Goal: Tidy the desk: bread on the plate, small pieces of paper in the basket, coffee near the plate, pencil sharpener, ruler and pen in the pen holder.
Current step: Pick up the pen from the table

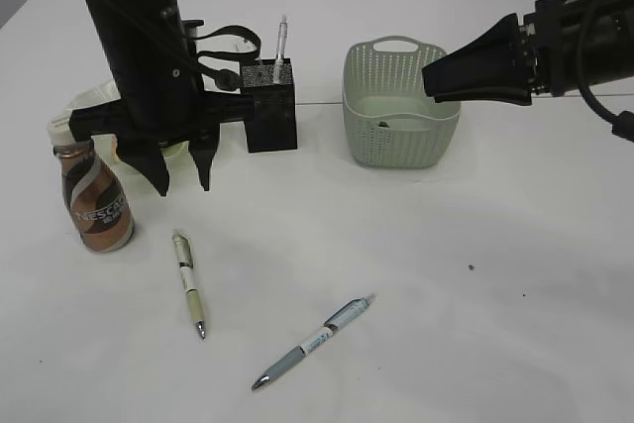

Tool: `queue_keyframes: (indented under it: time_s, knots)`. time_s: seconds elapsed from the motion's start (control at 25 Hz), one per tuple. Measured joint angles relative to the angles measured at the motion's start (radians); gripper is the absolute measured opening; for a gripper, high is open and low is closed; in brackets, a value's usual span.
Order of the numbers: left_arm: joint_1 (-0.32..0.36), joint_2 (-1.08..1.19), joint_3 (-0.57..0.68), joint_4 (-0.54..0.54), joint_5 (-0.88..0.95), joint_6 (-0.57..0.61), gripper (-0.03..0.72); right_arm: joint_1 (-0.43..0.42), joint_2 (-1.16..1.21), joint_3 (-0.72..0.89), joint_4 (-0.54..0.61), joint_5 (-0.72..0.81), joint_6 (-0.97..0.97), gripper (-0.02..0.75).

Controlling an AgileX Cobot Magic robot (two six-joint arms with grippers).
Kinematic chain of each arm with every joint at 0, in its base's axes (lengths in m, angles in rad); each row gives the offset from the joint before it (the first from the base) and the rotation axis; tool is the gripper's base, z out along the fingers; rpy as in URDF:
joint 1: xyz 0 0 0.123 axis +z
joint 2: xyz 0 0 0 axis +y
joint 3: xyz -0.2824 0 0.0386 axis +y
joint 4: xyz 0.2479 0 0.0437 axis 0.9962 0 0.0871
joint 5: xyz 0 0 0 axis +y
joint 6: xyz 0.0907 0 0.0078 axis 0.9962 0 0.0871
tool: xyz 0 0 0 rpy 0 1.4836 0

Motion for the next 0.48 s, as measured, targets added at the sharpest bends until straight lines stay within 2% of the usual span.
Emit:
queue_keyframes:
  time_s: [0.48]
  knots:
    - [0.012, 0.091, 0.0, 0.007, -0.002, -0.023, 0.317, 0.0, -0.015, 0.0, 0.0, 0.0, 0.016, 0.265]
